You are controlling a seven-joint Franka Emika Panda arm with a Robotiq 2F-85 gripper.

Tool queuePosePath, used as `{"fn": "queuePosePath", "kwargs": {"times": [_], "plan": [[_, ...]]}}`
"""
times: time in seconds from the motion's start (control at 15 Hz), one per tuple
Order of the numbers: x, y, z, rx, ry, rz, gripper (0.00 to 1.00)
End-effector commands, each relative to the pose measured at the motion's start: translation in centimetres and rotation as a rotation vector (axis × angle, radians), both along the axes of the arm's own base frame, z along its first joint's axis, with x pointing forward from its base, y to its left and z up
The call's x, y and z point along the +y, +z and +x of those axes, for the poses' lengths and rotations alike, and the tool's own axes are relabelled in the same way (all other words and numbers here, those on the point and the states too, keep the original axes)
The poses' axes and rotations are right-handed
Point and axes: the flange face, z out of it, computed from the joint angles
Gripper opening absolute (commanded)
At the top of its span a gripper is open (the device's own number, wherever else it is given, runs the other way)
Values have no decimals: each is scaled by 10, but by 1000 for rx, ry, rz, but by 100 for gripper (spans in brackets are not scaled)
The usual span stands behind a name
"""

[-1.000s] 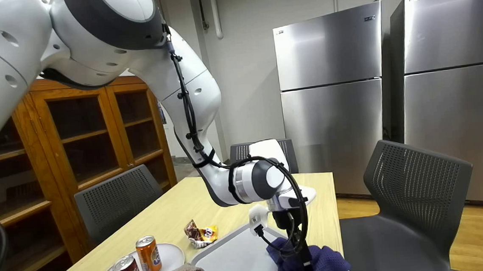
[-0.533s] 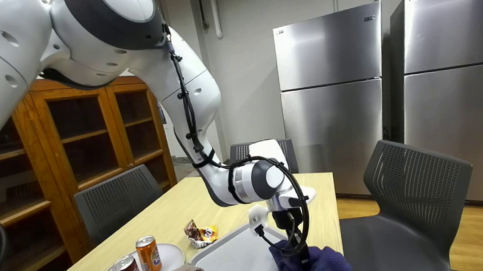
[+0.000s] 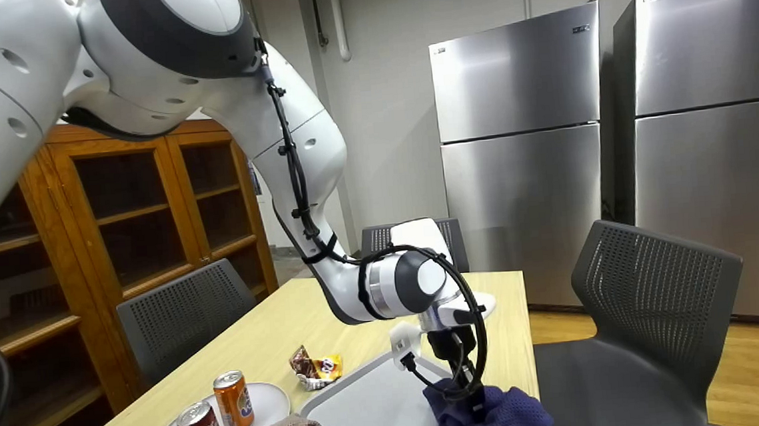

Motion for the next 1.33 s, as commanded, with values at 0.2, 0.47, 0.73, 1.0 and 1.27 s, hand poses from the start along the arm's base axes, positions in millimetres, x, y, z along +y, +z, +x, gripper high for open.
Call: {"fn": "queuePosePath", "kwargs": {"times": [0.2,0.47,0.73,1.0,1.27], "plan": [[-6,33,4,-17,40,10,3],[-8,47,13,-33,61,11,3],[-8,61,22,-58,70,8,3],[-9,78,36,-94,57,14,3],[-9,92,51,-128,55,10,3]]}}
